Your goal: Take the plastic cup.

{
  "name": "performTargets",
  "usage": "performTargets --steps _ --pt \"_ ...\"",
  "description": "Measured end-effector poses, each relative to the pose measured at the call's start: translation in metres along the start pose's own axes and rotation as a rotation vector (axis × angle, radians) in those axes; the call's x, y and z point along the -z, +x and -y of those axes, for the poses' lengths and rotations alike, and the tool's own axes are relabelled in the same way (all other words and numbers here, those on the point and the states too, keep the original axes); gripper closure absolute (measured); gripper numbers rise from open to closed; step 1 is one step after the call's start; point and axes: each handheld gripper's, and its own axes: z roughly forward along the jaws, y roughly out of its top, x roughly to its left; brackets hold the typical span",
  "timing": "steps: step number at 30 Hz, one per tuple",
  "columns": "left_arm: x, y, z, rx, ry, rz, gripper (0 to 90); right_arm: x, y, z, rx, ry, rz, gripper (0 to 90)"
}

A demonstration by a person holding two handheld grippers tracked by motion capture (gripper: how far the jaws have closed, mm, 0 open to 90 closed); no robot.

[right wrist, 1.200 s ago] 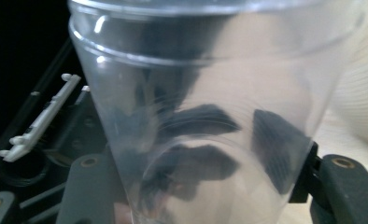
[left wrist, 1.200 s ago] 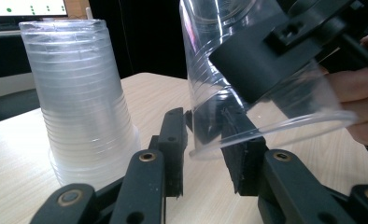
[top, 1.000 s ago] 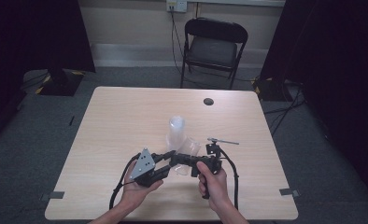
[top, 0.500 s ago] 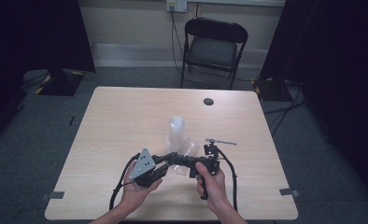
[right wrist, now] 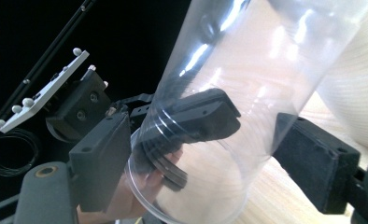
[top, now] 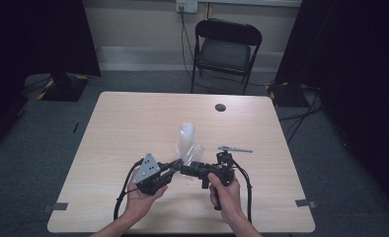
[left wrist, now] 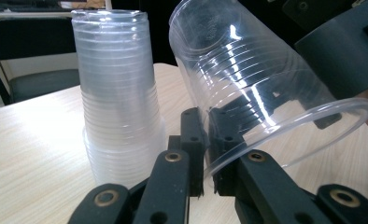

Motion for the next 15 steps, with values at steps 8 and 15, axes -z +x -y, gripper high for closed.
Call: performTargets --steps 8,15 --pt "0.005 0.008 -0.001 0.061 0.024 0.024 85.7 0.006 0.000 -0.002 0.027 -0.006 0.015 21.1" --pt "0.010 0.015 -0.003 0.120 0.061 0.060 86.0 0.013 0.000 -0.003 0.064 -0.021 0.054 22.5"
